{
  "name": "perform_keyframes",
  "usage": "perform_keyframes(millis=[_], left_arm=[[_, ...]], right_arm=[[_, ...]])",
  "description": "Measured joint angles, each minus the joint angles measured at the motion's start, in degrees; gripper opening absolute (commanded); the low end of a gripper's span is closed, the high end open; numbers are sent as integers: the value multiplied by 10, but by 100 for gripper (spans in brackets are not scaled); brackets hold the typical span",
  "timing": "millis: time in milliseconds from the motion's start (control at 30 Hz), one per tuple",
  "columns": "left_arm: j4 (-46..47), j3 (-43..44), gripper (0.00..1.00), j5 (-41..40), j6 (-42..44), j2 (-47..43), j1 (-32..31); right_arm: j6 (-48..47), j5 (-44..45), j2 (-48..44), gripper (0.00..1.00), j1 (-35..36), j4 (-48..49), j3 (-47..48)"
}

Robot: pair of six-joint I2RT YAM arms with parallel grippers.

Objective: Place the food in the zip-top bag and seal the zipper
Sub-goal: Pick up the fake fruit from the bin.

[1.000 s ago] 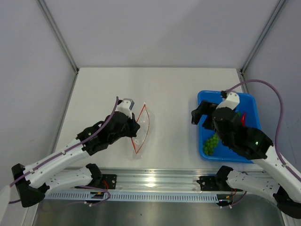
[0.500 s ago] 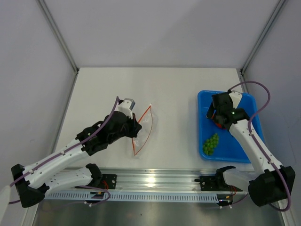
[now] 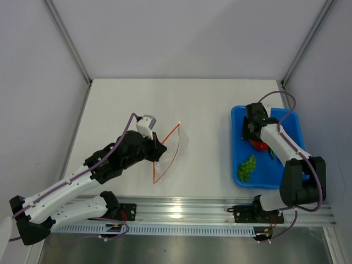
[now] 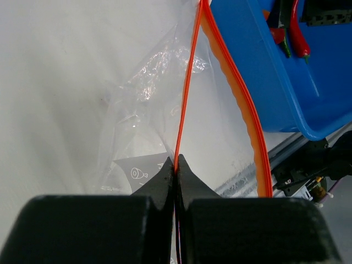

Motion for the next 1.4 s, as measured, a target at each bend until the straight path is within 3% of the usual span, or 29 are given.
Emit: perform_keyframes(millis=[500,1133,1200,1267,1400], left_arm=[[4,-21,0,9,0,-17,0],[5,-21,1,13,0,-5,0],[5,-21,1,13,0,0,0],[5,-21,1,14,0,5,0],[4,-21,1,14,0,10,0]], right_arm=[[-114,-91,88,99,-21,54,5],[-134,-66,149,93,-35,122,3],[-135,-67,149,88,-35,129,3],[-141,-72,151,76,-35,132,3],[-148,-89,156,42,-36,142,3]])
